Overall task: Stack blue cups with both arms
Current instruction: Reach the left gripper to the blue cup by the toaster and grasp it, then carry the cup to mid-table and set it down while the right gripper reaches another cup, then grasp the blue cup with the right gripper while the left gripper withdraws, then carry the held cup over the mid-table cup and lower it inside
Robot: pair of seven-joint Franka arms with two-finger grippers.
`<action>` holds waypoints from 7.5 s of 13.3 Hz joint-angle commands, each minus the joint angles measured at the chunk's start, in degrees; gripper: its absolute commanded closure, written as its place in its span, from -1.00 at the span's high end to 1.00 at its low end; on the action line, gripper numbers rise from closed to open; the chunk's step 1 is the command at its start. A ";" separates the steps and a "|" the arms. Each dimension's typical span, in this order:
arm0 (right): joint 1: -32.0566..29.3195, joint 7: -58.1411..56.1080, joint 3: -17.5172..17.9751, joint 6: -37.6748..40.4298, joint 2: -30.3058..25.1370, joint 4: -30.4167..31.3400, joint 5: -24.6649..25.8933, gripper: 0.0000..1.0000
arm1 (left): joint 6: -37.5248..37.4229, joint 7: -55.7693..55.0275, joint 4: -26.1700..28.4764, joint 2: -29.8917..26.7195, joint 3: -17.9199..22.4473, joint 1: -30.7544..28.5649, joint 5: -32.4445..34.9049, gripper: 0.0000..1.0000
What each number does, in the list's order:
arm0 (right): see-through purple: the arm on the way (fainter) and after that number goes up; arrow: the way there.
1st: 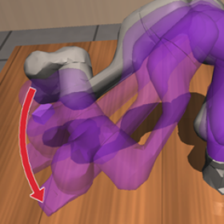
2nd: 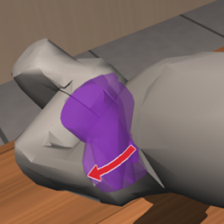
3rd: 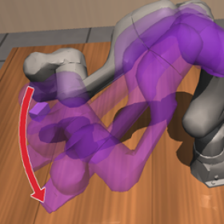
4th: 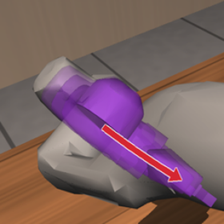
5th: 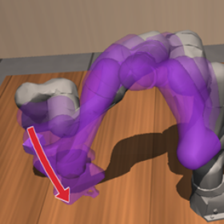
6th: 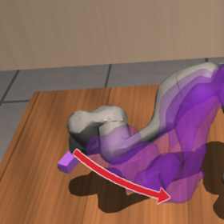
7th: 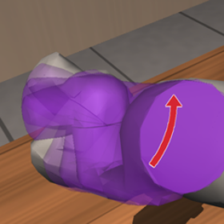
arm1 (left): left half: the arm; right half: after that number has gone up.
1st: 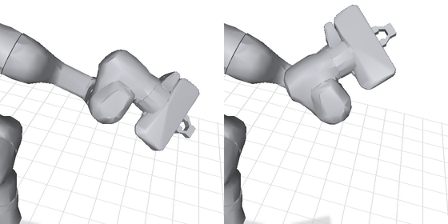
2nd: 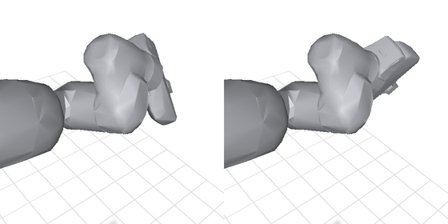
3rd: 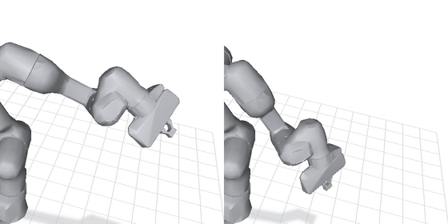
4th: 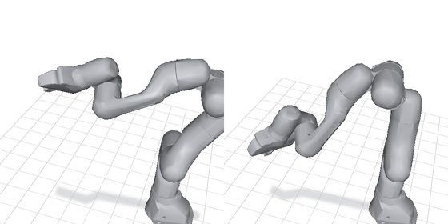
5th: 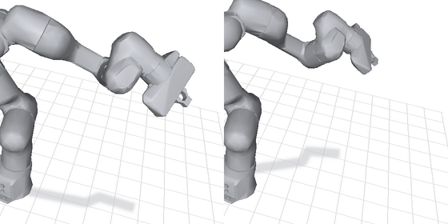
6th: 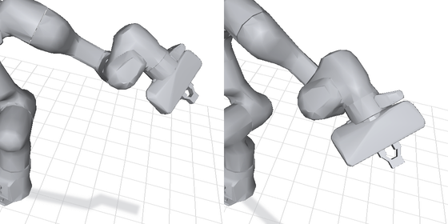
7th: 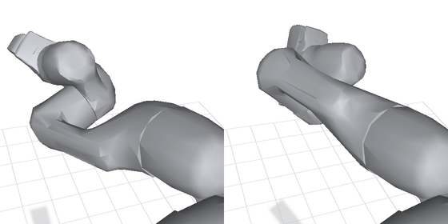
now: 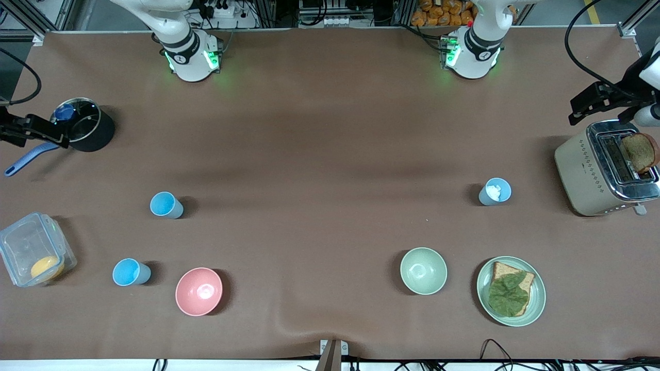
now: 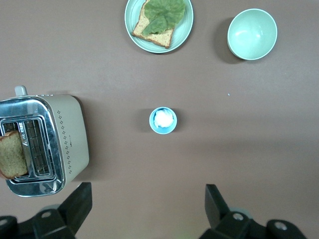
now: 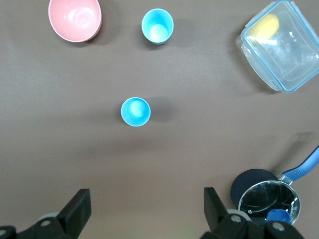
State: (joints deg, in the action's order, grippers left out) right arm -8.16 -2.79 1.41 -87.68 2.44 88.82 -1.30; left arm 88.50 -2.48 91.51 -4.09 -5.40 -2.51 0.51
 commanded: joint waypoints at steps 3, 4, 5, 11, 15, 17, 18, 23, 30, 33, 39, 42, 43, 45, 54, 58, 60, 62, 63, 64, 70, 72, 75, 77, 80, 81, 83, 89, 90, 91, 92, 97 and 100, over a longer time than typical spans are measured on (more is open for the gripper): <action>-0.98 -0.11 0.53 0.49 0.02 0.04 0.25 1.00 | -0.87 0.20 -0.63 2.32 0.22 -1.44 -0.25 1.00; -0.89 -0.11 0.53 0.40 0.11 -0.13 0.25 1.00 | -0.70 -0.76 -0.46 5.55 0.21 -1.36 -0.77 1.00; -0.89 -0.11 0.53 0.14 0.28 -0.05 0.16 1.00 | 0.18 -1.12 0.24 8.37 0.21 -1.27 -0.78 1.00; -1.24 -0.28 0.70 -2.31 0.72 -0.31 0.16 1.00 | 29.60 -1.65 25.26 10.67 -0.14 -1.71 -2.00 1.00; -1.85 -10.29 0.44 -4.08 0.64 0.30 0.42 1.00 | 39.90 -0.86 32.23 13.39 -0.05 -2.59 -2.01 1.00; -2.03 -10.30 0.44 -4.69 0.81 0.30 0.33 1.00 | 42.53 -0.86 32.24 16.99 -0.05 -2.76 -2.01 0.96; -2.21 -10.30 0.44 -4.61 0.81 0.30 0.33 1.00 | 44.90 -0.86 32.33 18.57 -0.05 -3.29 -2.01 0.94; -2.12 -10.39 0.44 -3.90 1.69 0.39 0.95 1.00 | 47.03 -0.77 32.07 22.27 0.04 -4.08 -2.01 -0.15; 2.54 -10.21 0.88 -3.73 4.68 -0.22 3.76 1.00 | 46.86 -2.69 28.64 22.46 -2.84 -2.51 -2.18 -1.00; 2.71 -10.30 0.88 -1.72 5.29 0.04 3.76 1.00 | 46.42 -14.08 25.22 22.02 -11.44 -2.33 -2.27 -1.00; 7.37 -9.69 0.79 -3.63 18.55 0.57 4.37 1.00 | 46.50 -40.62 16.10 30.25 -18.68 14.77 -1.40 -1.00; 7.37 -9.77 0.70 -7.41 22.94 2.15 5.34 1.00 | 46.59 -54.69 8.09 37.55 -18.59 22.35 4.82 -1.00; 6.76 -9.69 0.70 -7.85 23.40 2.15 5.69 1.00 | 46.59 -58.82 6.51 39.49 -18.51 24.55 7.11 -1.00; 6.67 -8.73 0.53 -8.91 24.80 2.15 5.96 1.00 | 46.77 -62.37 4.74 41.96 -18.68 25.09 9.76 -1.00; 6.05 -8.28 0.44 -16.12 29.99 3.73 5.87 1.00 | 47.74 -68.01 3.68 39.61 -16.66 27.74 12.14 1.00; 5.44 -8.28 0.44 -20.23 30.78 7.50 5.87 1.00 | 34.94 -62.15 2.10 27.85 -16.75 22.03 12.23 1.00; 5.44 -8.28 0.44 -22.35 30.78 9.00 5.87 1.00 | 28.34 -53.63 0.61 23.36 -17.10 16.86 11.44 1.00; 5.26 -8.28 0.44 -23.15 30.96 9.36 5.87 1.00 | 22.71 -46.78 -0.36 20.01 -17.10 12.03 11.44 1.00; 4.65 -8.28 0.44 -24.28 31.05 10.23 5.78 0.61 | 21.29 -41.26 -0.37 18.43 -17.10 9.48 11.44 1.00; 4.47 -8.19 0.44 -25.16 31.05 10.76 5.78 -0.42 | 19.54 -34.15 -0.37 16.85 -17.10 6.58 11.44 1.00; 3.94 -7.05 0.53 -25.79 30.52 11.38 5.34 -1.00 | 11.97 -15.03 -0.28 9.37 -17.10 -7.05 4.68 1.00; 4.21 -6.96 0.61 -25.26 29.30 11.29 5.08 -1.00 | 10.04 -12.82 -0.36 7.61 -17.19 -9.43 4.06 1.00; 6.56 1.69 2.10 -19.40 24.13 9.98 1.40 -1.00 | 8.19 -10.62 -0.28 6.11 -15.00 -8.84 3.35 1.00; 14.09 14.86 2.64 -14.83 20.86 6.48 1.48 -1.00 | 7.66 -10.70 -0.36 5.41 -8.35 -2.10 4.14 1.00; 23.43 26.06 2.90 -11.46 20.94 3.65 0.43 -1.00 | 6.17 -8.25 -0.72 5.32 -4.97 -0.74 3.18 1.00; 25.54 27.39 2.90 -11.38 20.94 2.86 -2.80 -1.00 | 5.73 -8.15 -0.80 5.32 -4.71 -0.48 3.18 1.00; 29.50 29.50 2.81 -12.07 20.68 2.50 -8.87 -1.00 | 5.46 -8.15 -0.54 4.44 -2.70 1.53 3.18 1.00; 38.82 40.66 2.72 -24.36 24.62 0.84 -14.24 -1.00 | 4.93 -8.06 -0.28 4.88 -2.95 1.45 1.69 1.00; 39.88 41.81 2.64 -25.25 25.42 0.40 -14.08 -1.00 | 4.93 -7.98 -0.28 5.05 -3.04 1.37 1.68 1.00; 41.02 42.25 2.55 -25.70 26.29 0.39 -13.91 -1.00 | 4.93 -7.80 -0.28 5.23 -3.04 1.28 1.51 1.00; 41.12 43.04 2.63 -26.05 27.35 0.31 -14.34 -1.00 | 4.93 -7.80 -0.10 5.23 -3.04 1.45 1.51 1.00; 41.74 48.40 2.72 -26.05 31.04 -3.37 -16.96 -1.00 | 4.93 -7.63 0.07 5.32 -3.04 1.10 1.51 1.00; 42.79 50.08 2.72 -25.96 32.10 -4.97 -18.56 -1.00 | 4.93 -7.63 0.07 5.32 -3.04 1.01 1.51 1.00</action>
State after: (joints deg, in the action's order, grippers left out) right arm 33.30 45.26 4.76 -114.24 32.88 86.40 -18.38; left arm 94.09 -11.92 91.48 1.70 -8.85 -1.45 3.28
